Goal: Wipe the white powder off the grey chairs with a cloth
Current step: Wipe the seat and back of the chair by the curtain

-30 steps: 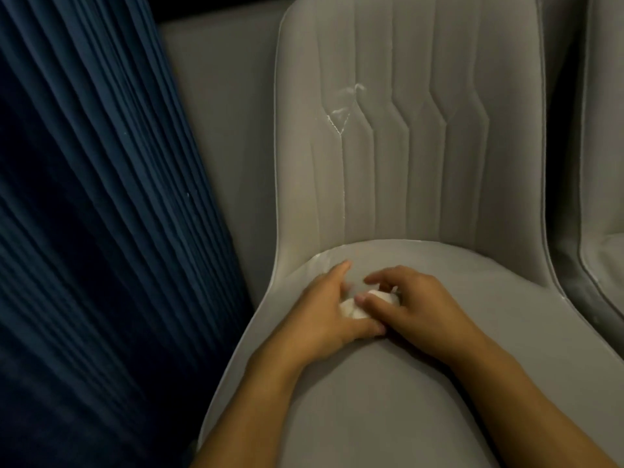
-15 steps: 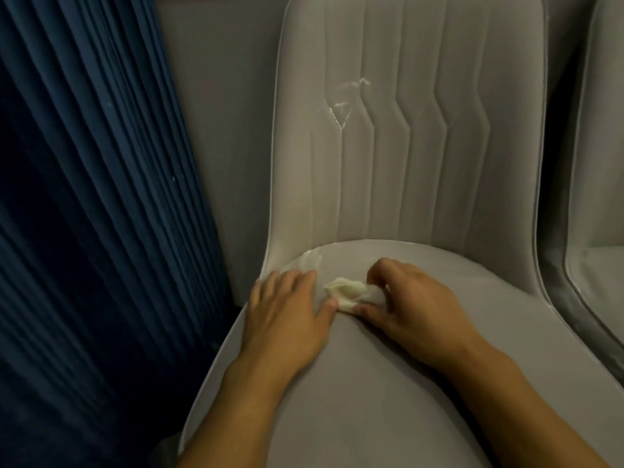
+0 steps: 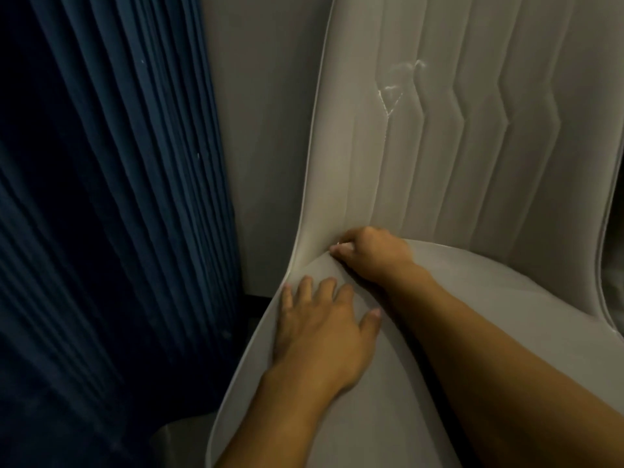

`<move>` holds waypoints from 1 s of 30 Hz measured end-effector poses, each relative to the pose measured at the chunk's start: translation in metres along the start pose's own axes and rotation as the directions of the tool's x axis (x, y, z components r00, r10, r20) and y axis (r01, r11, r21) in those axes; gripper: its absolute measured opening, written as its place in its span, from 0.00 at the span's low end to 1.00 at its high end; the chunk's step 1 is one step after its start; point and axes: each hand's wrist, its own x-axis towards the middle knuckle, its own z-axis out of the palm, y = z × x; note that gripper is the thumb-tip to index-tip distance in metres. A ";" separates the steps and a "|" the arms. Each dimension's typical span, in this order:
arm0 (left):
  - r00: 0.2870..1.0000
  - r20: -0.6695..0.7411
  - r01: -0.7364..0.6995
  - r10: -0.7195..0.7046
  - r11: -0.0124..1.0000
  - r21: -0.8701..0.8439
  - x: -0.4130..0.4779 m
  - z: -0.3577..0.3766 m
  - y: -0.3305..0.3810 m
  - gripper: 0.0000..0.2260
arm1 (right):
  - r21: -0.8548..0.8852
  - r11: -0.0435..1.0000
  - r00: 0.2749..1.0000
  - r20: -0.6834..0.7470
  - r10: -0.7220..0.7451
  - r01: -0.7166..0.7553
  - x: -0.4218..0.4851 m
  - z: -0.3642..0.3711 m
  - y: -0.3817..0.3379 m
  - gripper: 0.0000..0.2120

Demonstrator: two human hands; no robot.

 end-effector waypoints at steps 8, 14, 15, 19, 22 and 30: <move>1.000 -0.024 0.008 -0.009 1.000 -0.025 0.000 0.000 0.001 0.28 | 0.167 0.985 0.981 0.178 -0.077 0.047 0.003 -0.029 0.028 0.12; 0.999 -0.036 0.008 -0.009 1.000 -0.014 0.002 0.001 0.003 0.28 | -0.101 0.989 0.993 0.046 -0.106 0.110 0.020 -0.003 0.006 0.13; 0.999 -0.037 0.009 -0.009 1.000 -0.010 0.002 0.001 0.003 0.28 | -0.107 0.979 0.983 0.086 -0.163 0.172 0.018 -0.003 0.002 0.13; 1.000 -0.019 0.014 -0.014 1.000 -0.020 0.002 -0.001 0.001 0.29 | 0.212 0.942 0.913 0.262 -0.313 0.261 -0.001 -0.020 0.014 0.12; 1.000 -0.017 0.015 -0.015 0.999 -0.034 0.001 -0.001 0.002 0.28 | 0.035 0.994 0.990 0.084 -0.110 0.107 0.004 -0.021 0.036 0.12; 0.999 -0.040 0.008 -0.008 1.000 -0.010 -0.001 0.000 0.003 0.28 | 0.191 0.903 0.904 0.118 -0.410 0.385 -0.029 -0.009 0.009 0.13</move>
